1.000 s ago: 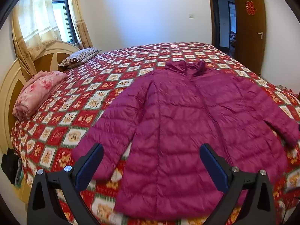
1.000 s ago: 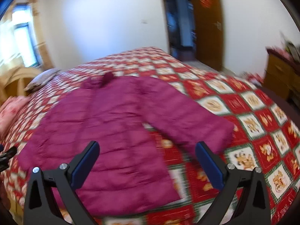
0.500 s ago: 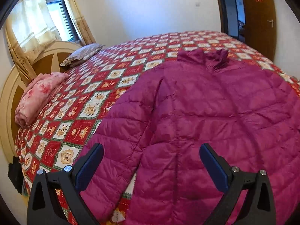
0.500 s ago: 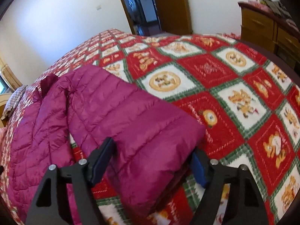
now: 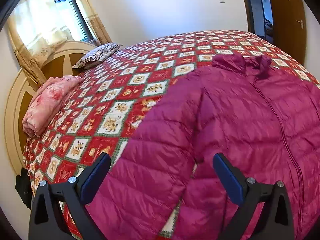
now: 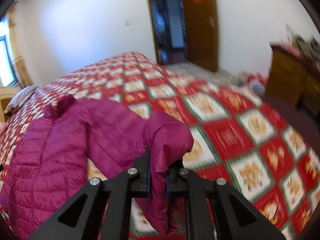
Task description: Fold large clothes
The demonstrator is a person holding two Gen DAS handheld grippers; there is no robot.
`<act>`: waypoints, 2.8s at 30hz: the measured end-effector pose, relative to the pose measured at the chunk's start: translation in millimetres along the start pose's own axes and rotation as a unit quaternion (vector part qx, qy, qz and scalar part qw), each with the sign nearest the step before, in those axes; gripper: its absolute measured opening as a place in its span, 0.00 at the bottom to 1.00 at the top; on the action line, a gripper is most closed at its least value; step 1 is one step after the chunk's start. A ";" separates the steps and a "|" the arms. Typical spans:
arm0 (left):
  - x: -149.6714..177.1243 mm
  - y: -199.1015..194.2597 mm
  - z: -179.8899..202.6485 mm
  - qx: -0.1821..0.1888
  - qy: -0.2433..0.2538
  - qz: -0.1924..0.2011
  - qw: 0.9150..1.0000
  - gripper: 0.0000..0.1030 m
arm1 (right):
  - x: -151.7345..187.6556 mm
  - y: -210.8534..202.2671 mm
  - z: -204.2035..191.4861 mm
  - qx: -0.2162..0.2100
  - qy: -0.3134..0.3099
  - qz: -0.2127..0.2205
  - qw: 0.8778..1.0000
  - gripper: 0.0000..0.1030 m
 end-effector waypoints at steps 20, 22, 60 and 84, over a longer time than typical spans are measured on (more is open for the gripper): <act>6.1 38.7 -17.6 -0.012 -0.017 -0.027 0.999 0.99 | 19.9 55.1 -237.2 -0.124 -0.200 -0.014 0.972 0.15; 4.0 41.0 -20.4 -0.018 -0.017 -0.027 0.999 0.99 | 27.9 75.0 -242.2 -0.126 -0.207 -0.040 0.970 0.31; -56.0 42.5 207.8 0.192 0.062 -0.013 0.979 0.11 | -3.1 147.7 -125.3 -0.088 -0.058 -0.038 0.994 0.61; -47.5 10.9 111.6 0.214 -0.049 0.009 0.976 0.37 | 5.1 152.5 -149.1 -0.088 -0.109 -0.042 0.989 0.63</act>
Point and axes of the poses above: each gripper's, at about its wrist camera, not at the fingertips, and y roughly the way its jaws point, z to its right, x to its underside, the point moved 4 cm from there along y, roughly the way its jaws point, and after that the axes turned 2 degrees about -x, right-handed, at the moved point
